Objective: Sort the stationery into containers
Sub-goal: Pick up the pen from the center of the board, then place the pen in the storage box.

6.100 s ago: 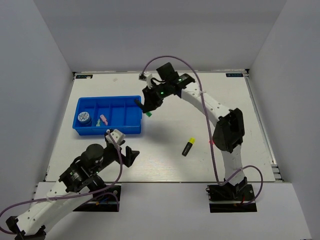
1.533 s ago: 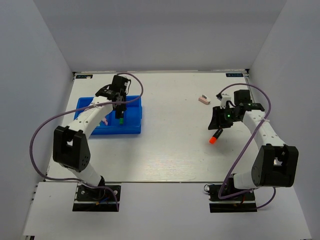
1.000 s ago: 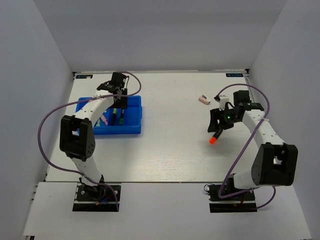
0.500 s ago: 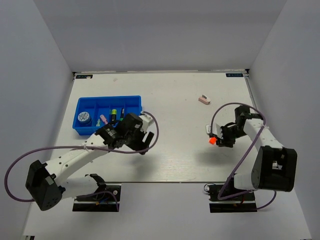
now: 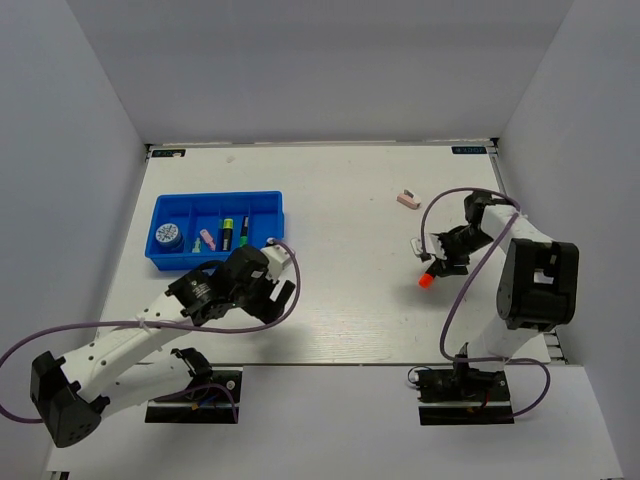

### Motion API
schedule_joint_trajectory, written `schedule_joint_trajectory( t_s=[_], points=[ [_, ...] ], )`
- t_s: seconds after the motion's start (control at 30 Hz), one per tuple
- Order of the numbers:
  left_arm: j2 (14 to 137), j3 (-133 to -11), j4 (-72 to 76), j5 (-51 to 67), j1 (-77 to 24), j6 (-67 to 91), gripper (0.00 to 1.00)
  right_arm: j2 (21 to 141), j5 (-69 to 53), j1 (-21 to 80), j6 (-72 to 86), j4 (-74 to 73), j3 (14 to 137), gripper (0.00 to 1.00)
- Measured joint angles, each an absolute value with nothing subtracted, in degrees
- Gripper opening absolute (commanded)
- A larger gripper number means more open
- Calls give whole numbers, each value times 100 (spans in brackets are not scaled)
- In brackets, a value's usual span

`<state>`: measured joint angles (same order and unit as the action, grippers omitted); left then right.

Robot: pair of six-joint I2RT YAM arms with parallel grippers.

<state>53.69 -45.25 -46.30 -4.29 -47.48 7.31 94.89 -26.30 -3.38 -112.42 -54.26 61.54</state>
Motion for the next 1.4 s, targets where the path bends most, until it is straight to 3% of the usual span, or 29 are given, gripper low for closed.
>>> schedule_joint_trajectory(
  t_s=[0.57, 0.67, 0.7, 0.8, 0.93, 1.2, 1.4],
  points=[
    [4947, -4381, -4628, -849, -4751, 722, 100, 10560, -1938, -71, -11295, -5647, 6772, 64],
    [4917, -4370, -4628, -886, -4751, 720, 100, 10560, -1861, 64, -11301, -5658, 6768, 50],
    [4908, -4366, -4626, -902, -4751, 714, 100, 10556, -1837, 128, -11303, -5660, 6766, 37],
    [4853, -4362, -4628, -952, -4751, 701, 100, 10506, -1793, 316, -11319, -5671, 6702, 16],
    [4705, -4355, -4626, -1017, -4751, 687, 100, 10331, -1809, 484, -11316, -5647, 6469, 0],
    [4005, -4160, -4425, -1485, -4751, 731, 100, 10178, -2582, 1319, -10565, -5966, 6464, 0],
    [3232, -3859, -4125, -2117, -4748, 799, 97, 9972, -3122, 2394, -7015, -5472, 7535, 0]
  ],
)
